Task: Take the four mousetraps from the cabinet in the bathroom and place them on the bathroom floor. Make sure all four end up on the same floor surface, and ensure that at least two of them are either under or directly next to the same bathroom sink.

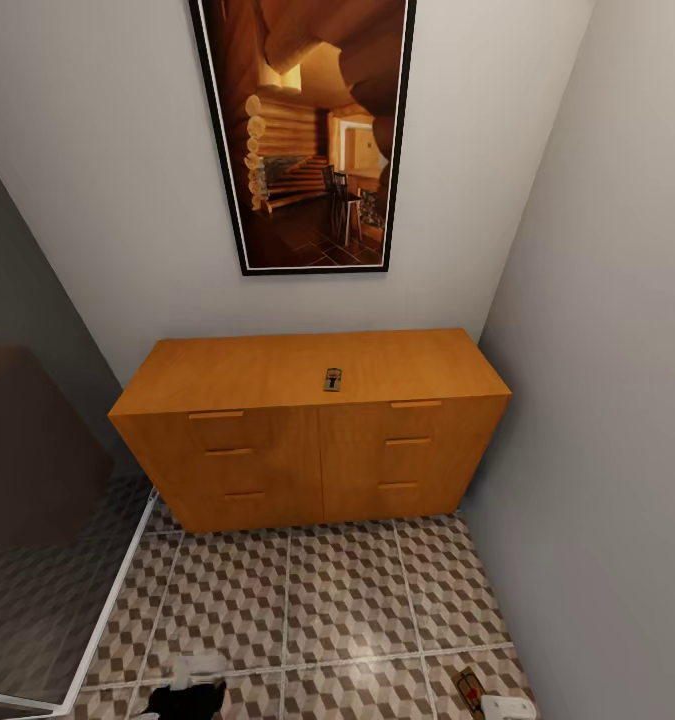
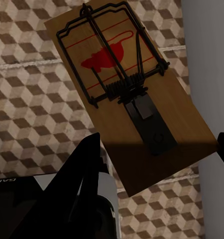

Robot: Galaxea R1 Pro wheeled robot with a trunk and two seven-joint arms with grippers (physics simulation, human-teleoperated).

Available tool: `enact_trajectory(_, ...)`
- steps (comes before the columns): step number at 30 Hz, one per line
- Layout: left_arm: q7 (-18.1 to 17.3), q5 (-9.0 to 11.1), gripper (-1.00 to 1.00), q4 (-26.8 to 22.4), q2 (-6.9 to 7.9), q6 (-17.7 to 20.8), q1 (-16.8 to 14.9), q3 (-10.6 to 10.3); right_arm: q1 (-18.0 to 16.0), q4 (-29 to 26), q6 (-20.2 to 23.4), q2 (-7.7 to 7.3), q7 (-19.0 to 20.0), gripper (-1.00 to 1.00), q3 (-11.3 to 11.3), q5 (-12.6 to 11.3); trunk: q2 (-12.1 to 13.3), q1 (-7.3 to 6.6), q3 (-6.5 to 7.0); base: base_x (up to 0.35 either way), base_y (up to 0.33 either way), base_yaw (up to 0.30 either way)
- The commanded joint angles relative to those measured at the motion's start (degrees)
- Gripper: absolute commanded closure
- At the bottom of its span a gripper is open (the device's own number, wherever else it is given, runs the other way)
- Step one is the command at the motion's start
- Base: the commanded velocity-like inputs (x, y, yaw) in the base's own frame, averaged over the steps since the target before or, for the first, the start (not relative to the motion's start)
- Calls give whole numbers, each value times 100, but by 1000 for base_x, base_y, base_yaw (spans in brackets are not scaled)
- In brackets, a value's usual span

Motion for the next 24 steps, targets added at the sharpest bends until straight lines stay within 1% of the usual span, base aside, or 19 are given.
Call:
enact_trajectory(1, -13, 42, -100, -21, -51, 395, -9, -43, -5, 7, -23, -1, -1, 100, 49, -63, -11, 3, -10, 0, 0, 0)
enact_trajectory(2, -15, 36, -100, -69, -77, 616, -8, -40, -5, 7, -23, -3, 0, 100, 49, -61, -11, 3, -10, 0, 0, 0)
enact_trajectory(3, -17, 26, -100, -247, -132, 1059, -6, -37, -5, 8, -24, -7, 1, 100, 49, -59, -11, 3, -10, 0, 0, 0)
enact_trajectory(4, -17, 21, -100, -376, -162, 1272, -5, -35, -5, 8, -24, -11, 1, 100, 49, -58, -11, 3, -10, 0, 0, 0)
enact_trajectory(5, -15, 12, -100, -705, -228, 1689, -4, -34, -5, 8, -27, -19, 1, 100, 49, -57, -11, 3, -10, 0, 0, 0)
enact_trajectory(6, -15, 6, -100, -899, -262, 1901, -4, -33, -5, 8, -28, -22, 1, 100, 49, -56, -11, 3, -10, 0, 0, 0)
enact_trajectory(7, -14, -9, -100, -1319, -336, 2339, -3, -35, -5, 6, -30, -27, 2, 100, 49, -56, -11, 3, -10, 0, 0, 0)
enact_trajectory(8, -14, -33, -100, -1770, -412, 2823, -3, -37, -5, 6, -31, -31, 2, 100, 49, -53, -11, 3, -10, 0, 0, 0)
enact_trajectory(9, -13, -124, -100, -2717, -600, 3865, -2, -41, -5, 6, -37, -34, 2, 100, 49, -49, -11, 3, -10, 0, 0, 0)
enact_trajectory(11, -13, -273, -100, -3702, -800, 4860, -2, -55, -5, 4, -39, -35, 2, 100, 49, -47, -11, 3, -10, 0, 0, 0)
enact_trajectory(12, -13, -354, -100, -4200, -889, 5299, -2, -105, -5, 4, -40, -36, 2, 100, 49, -46, -11, 3, -10, 0, 0, 0)
enact_trajectory(13, -13, -456, -100, -5180, -994, 6090, -5, -436, -5, 3, -40, -36, 2, 100, 49, -46, -11, 3, -10, 0, 0, 0)
enact_trajectory(14, -13, -482, -100, -5634, -1021, 6428, -6, -670, -5, 3, -41, -36, 2, 100, 49, -46, -11, 3, -10, 0, 0, 0)
enact_trajectory(15, -10, -498, -100, -6021, -1039, 6661, -8, -885, -5, 4, -39, -36, 2, 100, 49, -46, -11, 3, -10, 0, 0, 0)
enact_trajectory(16, -9, -504, -100, -6184, -1048, 6740, -8, -974, -5, 3, -40, -36, 2, 100, 49, -46, -11, 3, -10, 0, 0, 0)
enact_trajectory(17, -1, -519, -100, -6718, -1096, 6956, -13, -1243, -5, 2, -41, -36, 2, 100, 49, -49, -11, 3, -10, 0, 0, 0)
enact_trajectory(19, -1, -516, -100, -6892, -1124, 7021, -29, -1345, -5, 0, -40, -29, 2, 100, 50, -52, -11, 3, -10, 0, 0, 0)
enact_trajectory(22, -1, -509, -100, -6972, -1137, 7049, -83, -1389, -5, 1, -41, -23, 2, 100, 50, -53, -11, 3, -10, 0, 0, 0)
enact_trajectory(24, -3, -505, -100, -7000, -1142, 7059, -186, -1403, -5, 0, -42, -17, 2, 100, 49, -54, -11, 3, -10, 0, 0, 0)
